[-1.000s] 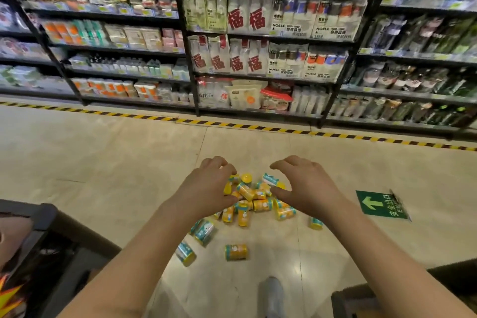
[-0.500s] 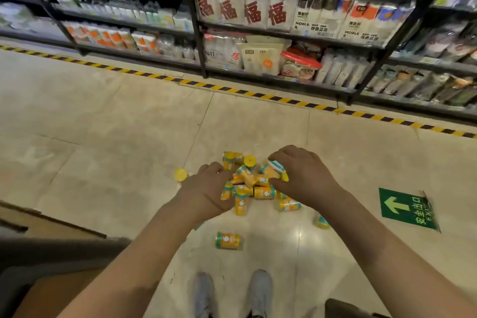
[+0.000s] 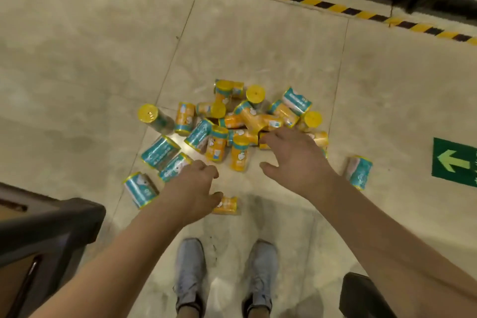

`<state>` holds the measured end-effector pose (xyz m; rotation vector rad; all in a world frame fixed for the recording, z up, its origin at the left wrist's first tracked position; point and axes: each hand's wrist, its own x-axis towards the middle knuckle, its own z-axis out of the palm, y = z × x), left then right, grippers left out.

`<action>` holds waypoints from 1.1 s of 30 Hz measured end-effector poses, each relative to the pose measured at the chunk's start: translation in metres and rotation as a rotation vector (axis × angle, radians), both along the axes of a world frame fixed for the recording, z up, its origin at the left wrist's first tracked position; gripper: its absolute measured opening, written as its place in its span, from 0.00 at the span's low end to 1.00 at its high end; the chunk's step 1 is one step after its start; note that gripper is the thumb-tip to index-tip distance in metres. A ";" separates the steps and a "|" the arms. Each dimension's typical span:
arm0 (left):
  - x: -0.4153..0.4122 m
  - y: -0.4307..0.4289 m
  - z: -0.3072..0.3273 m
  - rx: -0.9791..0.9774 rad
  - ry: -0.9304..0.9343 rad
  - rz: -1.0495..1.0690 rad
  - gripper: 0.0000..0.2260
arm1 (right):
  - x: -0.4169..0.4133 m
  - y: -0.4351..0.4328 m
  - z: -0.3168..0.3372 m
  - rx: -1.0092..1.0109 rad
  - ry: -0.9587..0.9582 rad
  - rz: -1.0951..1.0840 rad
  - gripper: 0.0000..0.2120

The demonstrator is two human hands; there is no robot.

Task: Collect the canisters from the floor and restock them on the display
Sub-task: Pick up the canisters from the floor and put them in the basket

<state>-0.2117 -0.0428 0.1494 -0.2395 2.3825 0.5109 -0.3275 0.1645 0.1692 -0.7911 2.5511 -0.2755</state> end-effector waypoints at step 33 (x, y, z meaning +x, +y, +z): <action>0.043 -0.006 -0.329 0.358 0.168 0.598 0.28 | -0.020 -0.037 -0.317 0.081 -0.306 -0.309 0.25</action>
